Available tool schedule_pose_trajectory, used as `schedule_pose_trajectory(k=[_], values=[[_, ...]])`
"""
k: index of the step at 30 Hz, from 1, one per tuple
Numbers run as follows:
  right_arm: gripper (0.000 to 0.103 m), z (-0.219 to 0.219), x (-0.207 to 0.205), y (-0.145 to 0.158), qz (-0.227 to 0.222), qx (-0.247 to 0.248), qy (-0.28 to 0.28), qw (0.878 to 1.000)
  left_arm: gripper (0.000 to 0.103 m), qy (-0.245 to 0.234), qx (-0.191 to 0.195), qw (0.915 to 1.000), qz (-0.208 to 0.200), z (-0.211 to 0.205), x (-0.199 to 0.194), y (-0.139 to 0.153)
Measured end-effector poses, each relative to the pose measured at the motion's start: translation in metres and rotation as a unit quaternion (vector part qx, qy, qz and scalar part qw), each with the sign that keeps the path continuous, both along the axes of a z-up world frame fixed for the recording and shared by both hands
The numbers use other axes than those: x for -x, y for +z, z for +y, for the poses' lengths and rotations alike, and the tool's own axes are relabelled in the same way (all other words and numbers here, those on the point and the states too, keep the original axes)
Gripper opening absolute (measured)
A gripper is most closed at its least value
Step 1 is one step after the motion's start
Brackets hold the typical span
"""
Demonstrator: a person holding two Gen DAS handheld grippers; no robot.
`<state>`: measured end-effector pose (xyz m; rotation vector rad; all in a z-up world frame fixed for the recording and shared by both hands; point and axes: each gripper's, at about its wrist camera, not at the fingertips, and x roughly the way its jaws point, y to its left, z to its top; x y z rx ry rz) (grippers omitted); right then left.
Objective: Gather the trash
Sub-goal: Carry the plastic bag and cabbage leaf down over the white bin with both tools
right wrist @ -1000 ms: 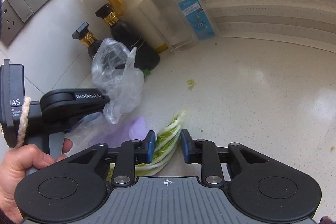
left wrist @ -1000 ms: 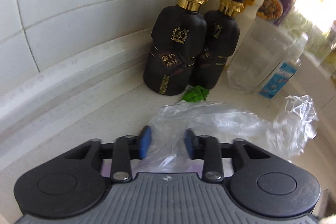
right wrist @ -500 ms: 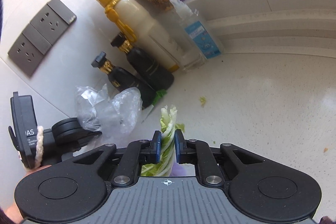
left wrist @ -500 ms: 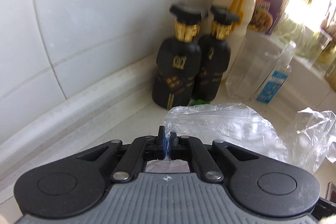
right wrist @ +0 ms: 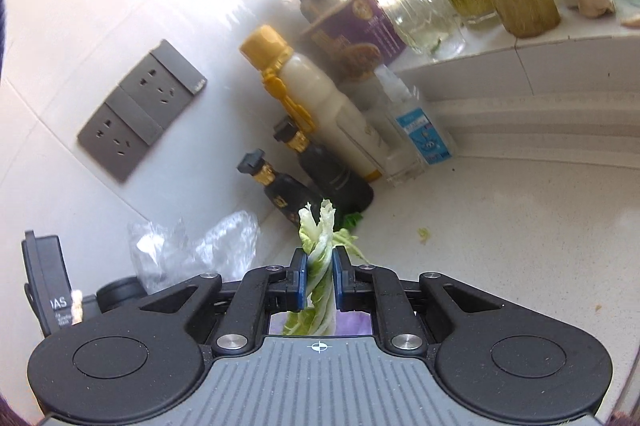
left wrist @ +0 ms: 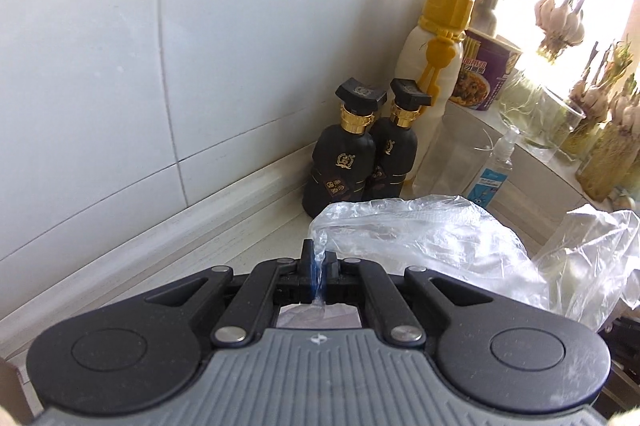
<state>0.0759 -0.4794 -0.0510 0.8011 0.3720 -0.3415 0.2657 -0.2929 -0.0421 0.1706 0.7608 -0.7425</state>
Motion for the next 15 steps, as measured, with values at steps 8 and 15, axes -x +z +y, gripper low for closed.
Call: schedule_pose_trajectory(k=[8,15], values=[[0.013,0.023,0.015,0.031,-0.006,0.038,0.014,0.999,0.002,0.006,0.008,0.9999,0.008,0.043,0.015,0.016],[0.013,0.042,0.042,0.042,-0.004,0.045,0.022,0.999,0.002,0.013,0.014,0.9997,0.017,0.092,0.03,0.022]])
